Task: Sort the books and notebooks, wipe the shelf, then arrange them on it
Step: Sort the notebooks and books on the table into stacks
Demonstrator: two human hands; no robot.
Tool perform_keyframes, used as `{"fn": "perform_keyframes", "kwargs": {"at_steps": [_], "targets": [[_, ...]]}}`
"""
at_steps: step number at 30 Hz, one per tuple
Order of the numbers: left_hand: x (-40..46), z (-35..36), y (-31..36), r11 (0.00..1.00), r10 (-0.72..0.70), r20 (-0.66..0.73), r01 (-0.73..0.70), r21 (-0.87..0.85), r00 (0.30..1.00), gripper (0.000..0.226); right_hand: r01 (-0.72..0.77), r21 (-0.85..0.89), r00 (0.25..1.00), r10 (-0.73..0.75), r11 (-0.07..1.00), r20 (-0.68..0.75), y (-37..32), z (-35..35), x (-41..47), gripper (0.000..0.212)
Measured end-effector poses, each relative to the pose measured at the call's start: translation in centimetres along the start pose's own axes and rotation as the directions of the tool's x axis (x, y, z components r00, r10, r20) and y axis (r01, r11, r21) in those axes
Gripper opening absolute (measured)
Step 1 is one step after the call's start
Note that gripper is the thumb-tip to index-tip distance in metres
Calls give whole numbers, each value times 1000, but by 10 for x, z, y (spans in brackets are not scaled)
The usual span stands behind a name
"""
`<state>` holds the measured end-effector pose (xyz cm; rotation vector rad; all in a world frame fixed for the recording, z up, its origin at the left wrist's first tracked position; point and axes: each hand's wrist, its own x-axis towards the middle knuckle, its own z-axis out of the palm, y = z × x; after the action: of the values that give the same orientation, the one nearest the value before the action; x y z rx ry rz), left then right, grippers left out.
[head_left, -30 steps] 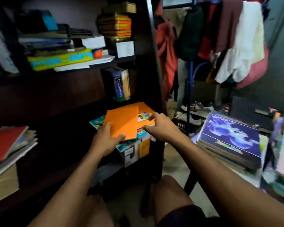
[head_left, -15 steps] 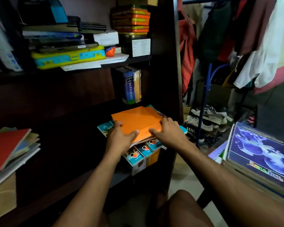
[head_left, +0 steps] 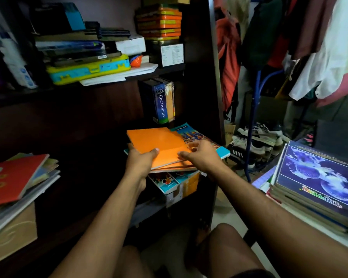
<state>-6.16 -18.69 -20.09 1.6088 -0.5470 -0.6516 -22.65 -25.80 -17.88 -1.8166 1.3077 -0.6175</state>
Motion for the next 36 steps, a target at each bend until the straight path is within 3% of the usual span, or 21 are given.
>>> {"fn": "perform_keyframes", "kwargs": {"at_steps": [3, 7, 10, 13, 15, 19, 22, 23, 25, 30, 32, 34, 36], "targets": [[-11, -8, 0, 996, -44, 107, 52, -71, 993, 42, -117, 214, 993, 118, 970, 6, 0, -4, -2, 72], [-21, -23, -2, 997, 55, 243, -41, -59, 969, 56, -214, 265, 974, 186, 940, 127, -8, -8, -9, 76], [-28, -32, 4, 980, 198, 366, -193, -50, 910, 78, -94, 260, 995, 83, 961, 53, -8, -7, -17, 70], [-43, -21, 17, 973, 217, 455, -230, -28, 864, 103, 87, 354, 994, -57, 931, -95, -4, -22, -33, 69], [-61, -3, 22, 971, 214, 499, -238, -16, 840, 107, 175, 368, 979, -123, 913, -161, 4, -43, -50, 66], [-96, 41, 25, 937, 298, 590, -349, -29, 750, 102, 280, 148, 937, -236, 949, -258, 23, -100, -94, 69], [-146, 95, 37, 875, 406, 604, -481, -41, 686, 108, 227, -19, 910, -219, 974, -352, 48, -164, -139, 72], [-164, 112, 42, 854, 441, 634, -515, -77, 635, 112, 191, -31, 899, -188, 981, -396, 58, -185, -152, 69], [-217, 160, 45, 822, 475, 693, -555, -129, 543, 114, 80, -2, 855, -70, 997, -514, 88, -234, -199, 66], [-358, 261, 56, 864, 341, 875, -481, -148, 345, 110, -159, 161, 681, 226, 974, -696, 160, -336, -327, 60], [-416, 290, 55, 895, 283, 904, -428, -128, 321, 100, -206, 162, 579, 254, 965, -775, 184, -369, -378, 60], [-459, 308, 53, 905, 266, 897, -412, -107, 352, 97, -255, 166, 495, 276, 952, -824, 208, -385, -407, 57], [-501, 321, 40, 891, 235, 918, -447, -73, 318, 87, -318, 243, 468, 375, 916, -800, 239, -388, -425, 43]]}}
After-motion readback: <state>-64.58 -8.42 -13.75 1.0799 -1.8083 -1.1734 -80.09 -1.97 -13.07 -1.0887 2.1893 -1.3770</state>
